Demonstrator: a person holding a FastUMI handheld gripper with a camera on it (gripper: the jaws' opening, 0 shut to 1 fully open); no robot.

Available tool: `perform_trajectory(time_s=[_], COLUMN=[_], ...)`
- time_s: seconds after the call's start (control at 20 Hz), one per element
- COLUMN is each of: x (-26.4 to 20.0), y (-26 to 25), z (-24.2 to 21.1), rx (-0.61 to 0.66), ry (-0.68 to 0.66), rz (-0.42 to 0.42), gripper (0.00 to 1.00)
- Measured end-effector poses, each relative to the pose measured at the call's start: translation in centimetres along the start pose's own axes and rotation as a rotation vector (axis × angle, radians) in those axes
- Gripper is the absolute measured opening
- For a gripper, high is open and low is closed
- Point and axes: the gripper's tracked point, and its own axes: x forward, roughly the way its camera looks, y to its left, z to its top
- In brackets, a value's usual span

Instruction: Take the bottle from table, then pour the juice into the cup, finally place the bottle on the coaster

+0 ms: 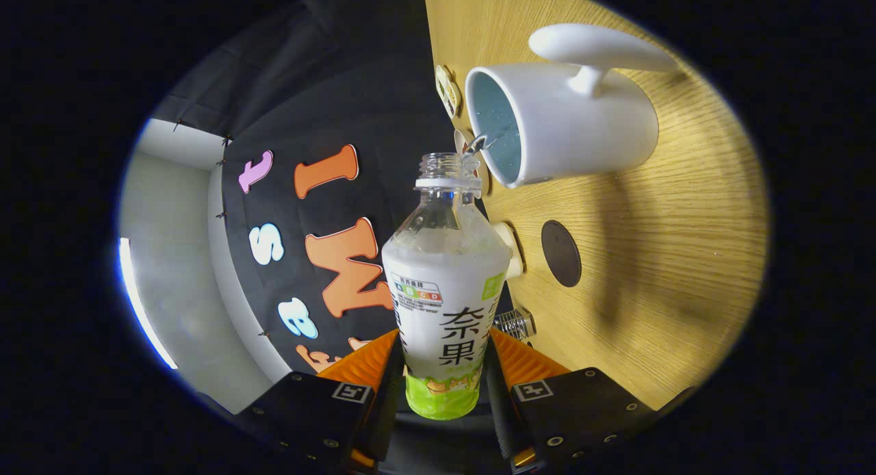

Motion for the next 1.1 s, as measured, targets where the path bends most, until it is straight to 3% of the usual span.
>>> perform_trajectory(time_s=[1.1], x=[0.37], y=[0.56], z=[0.26], rx=[0.066], ry=[-0.001], rz=[0.017], gripper=[0.61])
